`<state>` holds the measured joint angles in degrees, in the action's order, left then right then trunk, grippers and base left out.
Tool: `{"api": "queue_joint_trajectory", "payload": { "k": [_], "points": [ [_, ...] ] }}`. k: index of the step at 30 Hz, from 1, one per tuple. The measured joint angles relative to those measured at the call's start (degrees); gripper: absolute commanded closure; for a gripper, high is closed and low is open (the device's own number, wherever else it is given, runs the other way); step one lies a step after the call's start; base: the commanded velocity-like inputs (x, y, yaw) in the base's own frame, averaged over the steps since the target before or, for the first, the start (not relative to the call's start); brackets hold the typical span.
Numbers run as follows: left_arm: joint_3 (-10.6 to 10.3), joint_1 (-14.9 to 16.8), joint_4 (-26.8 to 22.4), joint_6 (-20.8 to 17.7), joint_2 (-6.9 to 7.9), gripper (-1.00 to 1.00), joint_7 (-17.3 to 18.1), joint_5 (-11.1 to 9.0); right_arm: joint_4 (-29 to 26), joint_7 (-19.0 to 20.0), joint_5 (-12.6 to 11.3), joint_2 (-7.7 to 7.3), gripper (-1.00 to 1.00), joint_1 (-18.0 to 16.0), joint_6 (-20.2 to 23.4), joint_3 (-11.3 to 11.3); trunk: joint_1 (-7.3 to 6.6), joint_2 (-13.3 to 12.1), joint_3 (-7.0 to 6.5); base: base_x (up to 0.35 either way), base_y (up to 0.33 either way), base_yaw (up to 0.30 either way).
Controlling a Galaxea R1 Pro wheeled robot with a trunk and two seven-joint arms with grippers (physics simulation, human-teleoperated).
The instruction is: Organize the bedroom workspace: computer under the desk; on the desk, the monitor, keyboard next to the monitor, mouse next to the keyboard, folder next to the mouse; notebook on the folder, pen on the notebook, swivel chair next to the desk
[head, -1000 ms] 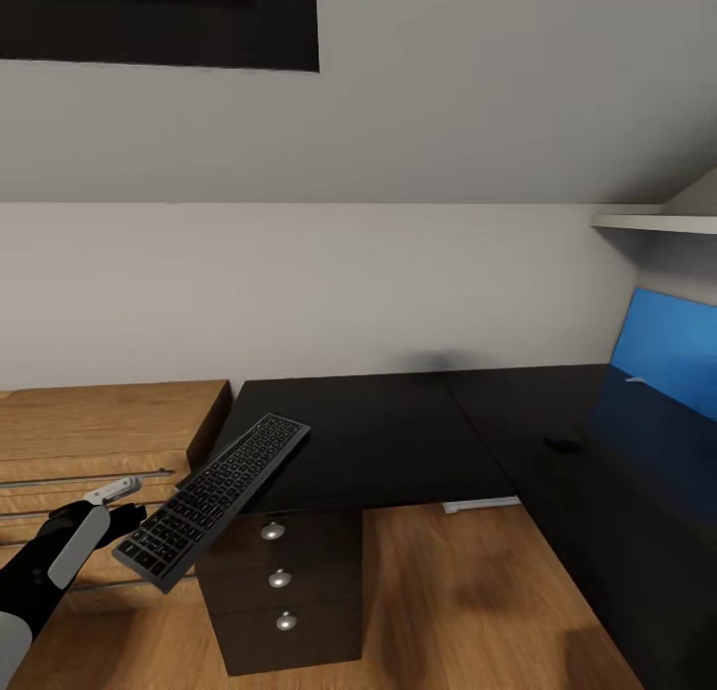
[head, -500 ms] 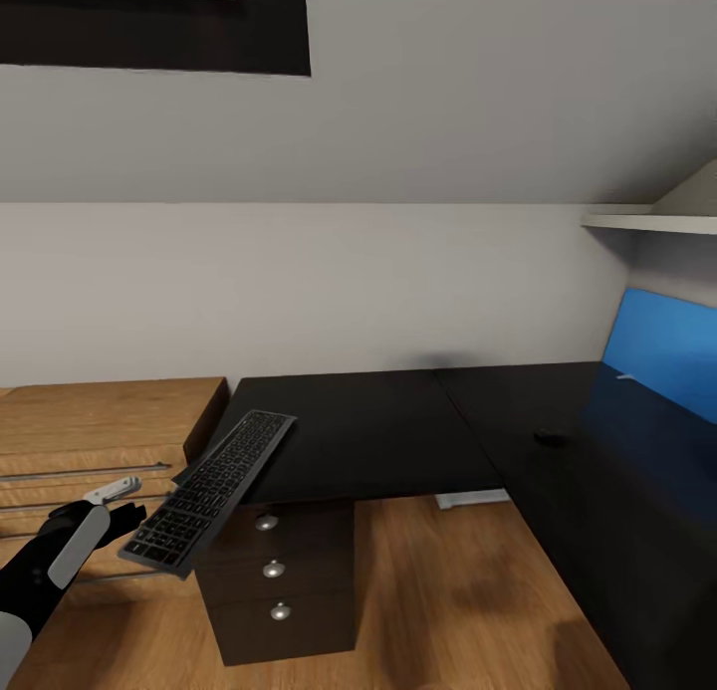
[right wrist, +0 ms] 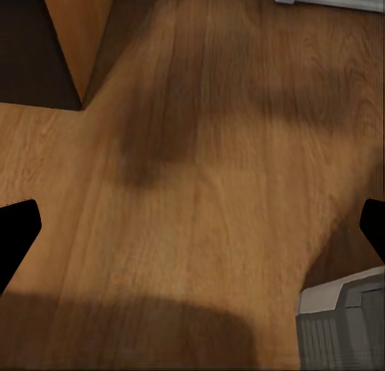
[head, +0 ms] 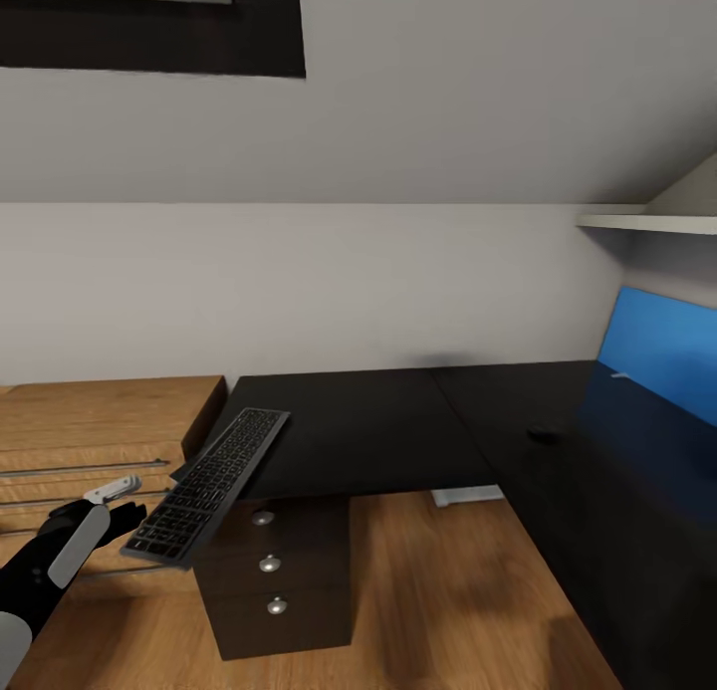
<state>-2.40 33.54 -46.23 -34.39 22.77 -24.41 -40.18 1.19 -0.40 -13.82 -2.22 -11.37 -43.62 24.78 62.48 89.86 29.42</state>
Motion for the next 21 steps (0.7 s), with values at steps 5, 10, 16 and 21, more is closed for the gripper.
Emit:
{"api": "queue_joint_trajectory", "payload": {
  "k": [5,10,16,21],
  "points": [
    [-0.01,0.0,-0.01,-0.01,0.01,-1.0,-0.01,0.0,0.0,0.0,0.0,0.0,-1.0,0.0,0.01,0.03,-0.01,0.0,0.0,-0.036,-0.038,0.0],
    [-0.04,0.0,-0.02,-0.01,0.0,-1.0,-0.01,0.0,0.0,0.0,0.0,0.0,-1.0,0.0,0.01,0.02,-0.01,0.0,0.0,-0.007,-0.008,0.0],
    [-0.12,0.0,-0.02,-0.02,-0.07,-1.0,0.0,-0.01,0.0,0.0,0.0,0.0,-1.0,0.0,0.01,0.0,-0.01,0.0,0.0,-0.007,-0.007,0.0],
    [-0.14,0.0,-0.01,0.0,-0.07,-1.0,0.01,0.0,0.0,0.0,0.0,0.0,-1.0,0.0,0.0,0.01,0.0,0.0,0.0,-0.101,-0.118,0.0]
  ]
}}
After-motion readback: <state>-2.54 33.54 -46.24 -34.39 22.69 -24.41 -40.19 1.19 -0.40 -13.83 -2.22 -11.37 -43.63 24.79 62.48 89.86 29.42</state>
